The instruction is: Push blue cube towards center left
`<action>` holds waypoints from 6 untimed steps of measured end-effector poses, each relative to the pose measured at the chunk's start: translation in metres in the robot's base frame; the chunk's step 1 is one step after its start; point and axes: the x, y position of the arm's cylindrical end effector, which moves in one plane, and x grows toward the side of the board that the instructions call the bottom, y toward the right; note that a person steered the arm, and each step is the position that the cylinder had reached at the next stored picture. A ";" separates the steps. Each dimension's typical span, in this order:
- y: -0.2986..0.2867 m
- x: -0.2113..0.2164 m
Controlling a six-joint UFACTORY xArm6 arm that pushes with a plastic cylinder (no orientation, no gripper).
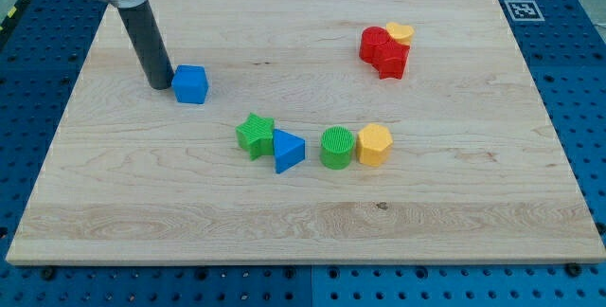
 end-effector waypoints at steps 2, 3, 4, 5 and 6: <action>0.068 0.006; 0.075 0.007; 0.082 0.004; 0.114 0.004; 0.154 0.001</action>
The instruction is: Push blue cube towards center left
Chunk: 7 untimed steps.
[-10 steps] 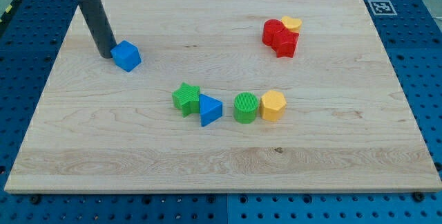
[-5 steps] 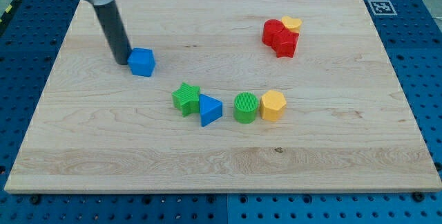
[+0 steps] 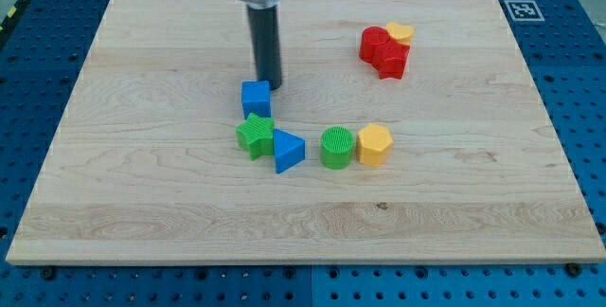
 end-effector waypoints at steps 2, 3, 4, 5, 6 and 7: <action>0.054 0.012; 0.040 0.013; 0.005 0.023; -0.022 0.026; -0.025 0.026; -0.030 0.030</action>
